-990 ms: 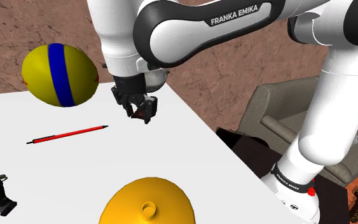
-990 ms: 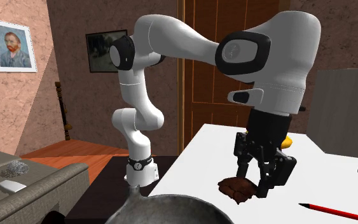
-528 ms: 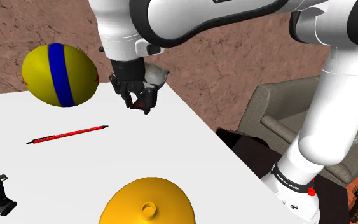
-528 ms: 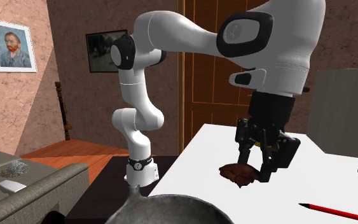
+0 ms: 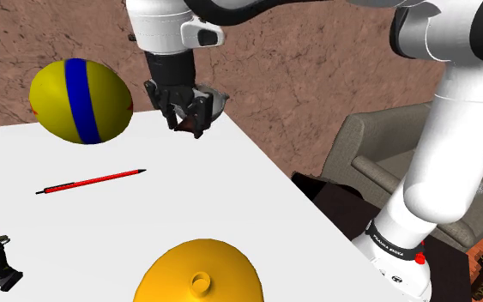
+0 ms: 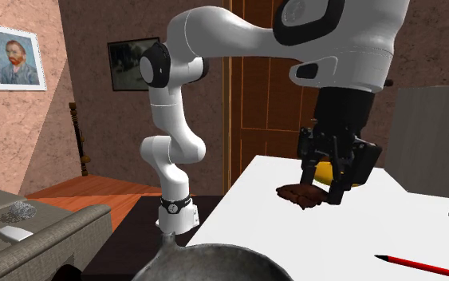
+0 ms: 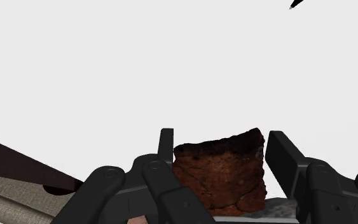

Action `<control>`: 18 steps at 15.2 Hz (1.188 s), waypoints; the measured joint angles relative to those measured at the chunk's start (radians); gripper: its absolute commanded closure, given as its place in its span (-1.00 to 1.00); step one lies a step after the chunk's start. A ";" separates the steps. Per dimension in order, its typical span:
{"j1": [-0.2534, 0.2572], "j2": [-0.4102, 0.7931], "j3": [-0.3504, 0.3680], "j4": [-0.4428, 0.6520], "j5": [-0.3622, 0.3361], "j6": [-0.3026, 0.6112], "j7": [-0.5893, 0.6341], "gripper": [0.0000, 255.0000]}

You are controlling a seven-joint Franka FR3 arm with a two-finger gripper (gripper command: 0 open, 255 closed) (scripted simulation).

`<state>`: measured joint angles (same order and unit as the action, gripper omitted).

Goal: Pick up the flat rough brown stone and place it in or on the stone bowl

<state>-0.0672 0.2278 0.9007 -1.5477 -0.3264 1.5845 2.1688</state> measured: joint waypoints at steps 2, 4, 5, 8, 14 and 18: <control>0.004 0.002 0.001 0.032 -0.001 -0.030 -0.005 1.00; 0.014 0.009 0.001 0.065 -0.006 -0.059 -0.005 1.00; 0.017 0.013 0.001 0.084 -0.009 -0.074 -0.008 1.00; 0.031 0.024 0.002 0.136 -0.017 -0.119 -0.009 1.00; 0.075 0.064 0.000 0.259 -0.049 -0.214 -0.009 1.00; 0.055 0.097 -0.023 0.320 -0.078 -0.237 -0.071 1.00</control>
<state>-0.0118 0.3251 0.8773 -1.2279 -0.4047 1.3478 2.0975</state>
